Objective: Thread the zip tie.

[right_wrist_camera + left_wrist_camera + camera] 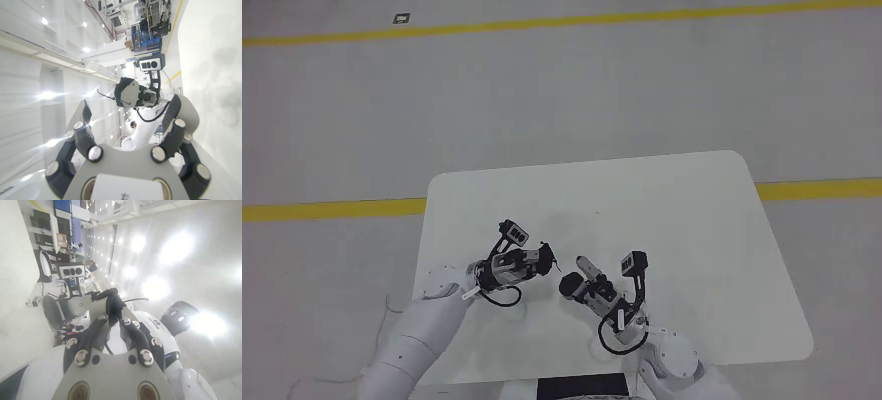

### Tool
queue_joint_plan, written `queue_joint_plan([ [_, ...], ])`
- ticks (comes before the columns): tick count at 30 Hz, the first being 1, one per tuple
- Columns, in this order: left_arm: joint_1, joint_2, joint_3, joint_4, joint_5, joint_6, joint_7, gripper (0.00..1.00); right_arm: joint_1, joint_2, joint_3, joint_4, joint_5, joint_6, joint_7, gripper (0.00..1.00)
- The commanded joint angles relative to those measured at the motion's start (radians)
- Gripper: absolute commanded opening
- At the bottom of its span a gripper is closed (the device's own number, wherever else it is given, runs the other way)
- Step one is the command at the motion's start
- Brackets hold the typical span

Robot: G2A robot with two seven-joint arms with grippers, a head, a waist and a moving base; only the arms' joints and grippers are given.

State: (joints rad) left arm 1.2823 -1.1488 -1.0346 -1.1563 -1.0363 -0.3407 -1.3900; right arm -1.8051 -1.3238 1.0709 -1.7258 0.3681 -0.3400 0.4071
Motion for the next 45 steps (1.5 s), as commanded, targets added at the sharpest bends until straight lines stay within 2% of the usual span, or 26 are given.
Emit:
queue_joint_plan([
  [1,-0.006,0.002,0.005,0.006,-0.005,0.001,0.000,0.00,0.002,0.000,0.001,0.002,0.019,0.000,0.009,1.00],
  [7,-0.006,0.002,0.005,0.006,-0.005,0.001,0.000,0.00,0.002,-0.001,0.000,0.002,0.024,0.002,0.008,1.00],
  [13,-0.006,0.002,0.005,0.006,-0.005,0.001,0.000,0.00,0.028,-0.003,-0.010,0.026,0.182,0.026,0.069,1.00],
  [15,-0.006,0.002,0.005,0.006,-0.005,0.001,0.000,0.00,0.037,-0.003,-0.010,0.033,0.201,0.032,0.085,0.99],
  [17,-0.006,0.002,0.005,0.006,-0.005,0.001,0.000,0.00,0.045,-0.003,-0.014,0.041,0.212,0.035,0.088,0.49],
  [24,-0.006,0.002,0.005,0.006,-0.005,0.001,0.000,0.00,0.068,-0.007,-0.039,0.080,0.250,0.038,0.095,0.25],
  [28,-0.006,0.002,0.005,0.006,-0.005,0.001,0.000,0.00,0.077,-0.008,-0.046,0.096,0.272,0.034,0.104,0.20],
  [32,-0.006,0.002,0.005,0.006,-0.005,0.001,0.000,0.00,0.082,-0.007,-0.052,0.105,0.265,0.027,0.116,0.27],
  [34,-0.006,0.002,0.005,0.006,-0.005,0.001,0.000,0.00,0.082,-0.007,-0.054,0.108,0.264,0.024,0.117,0.27],
  [40,-0.006,0.002,0.005,0.006,-0.005,0.001,0.000,0.00,0.087,-0.006,-0.055,0.117,0.277,0.012,0.126,0.17],
  [45,-0.006,0.002,0.005,0.006,-0.005,0.001,0.000,0.00,0.095,-0.005,-0.057,0.125,0.285,0.004,0.135,0.16],
])
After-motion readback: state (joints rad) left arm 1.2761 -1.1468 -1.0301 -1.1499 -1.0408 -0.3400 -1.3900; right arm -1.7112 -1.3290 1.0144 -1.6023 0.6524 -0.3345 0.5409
